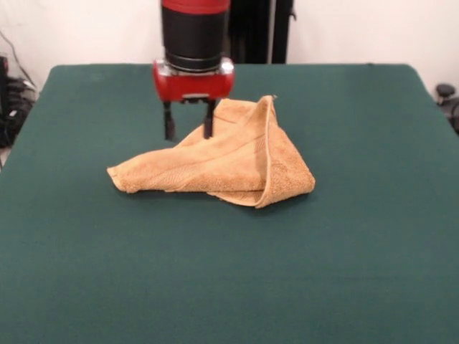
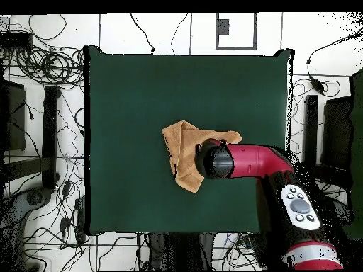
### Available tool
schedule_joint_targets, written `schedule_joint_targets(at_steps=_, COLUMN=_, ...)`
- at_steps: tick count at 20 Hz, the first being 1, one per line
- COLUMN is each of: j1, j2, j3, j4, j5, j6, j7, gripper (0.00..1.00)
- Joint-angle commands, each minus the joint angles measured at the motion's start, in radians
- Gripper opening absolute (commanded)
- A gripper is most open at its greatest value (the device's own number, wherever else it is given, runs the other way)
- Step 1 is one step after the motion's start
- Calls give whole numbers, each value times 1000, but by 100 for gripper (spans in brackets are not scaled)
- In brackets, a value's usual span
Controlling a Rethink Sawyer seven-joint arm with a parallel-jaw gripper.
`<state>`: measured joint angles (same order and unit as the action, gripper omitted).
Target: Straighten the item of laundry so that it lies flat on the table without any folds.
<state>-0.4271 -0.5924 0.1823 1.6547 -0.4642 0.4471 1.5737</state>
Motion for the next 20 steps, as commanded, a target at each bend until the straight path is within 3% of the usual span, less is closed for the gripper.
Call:
schedule_joint_targets(at_steps=1, j1=123, j2=32, j3=24, j4=-58, j5=-22, j6=-74, j7=130, gripper=100)
schedule_joint_targets(at_steps=9, j1=242, j2=33, j3=-70, j4=-68, j5=37, j6=-112, j7=253, gripper=100)
schedule_joint_targets(at_steps=20, j1=231, j2=55, j3=-70, j4=-79, j5=112, j6=-117, j7=221, gripper=100)
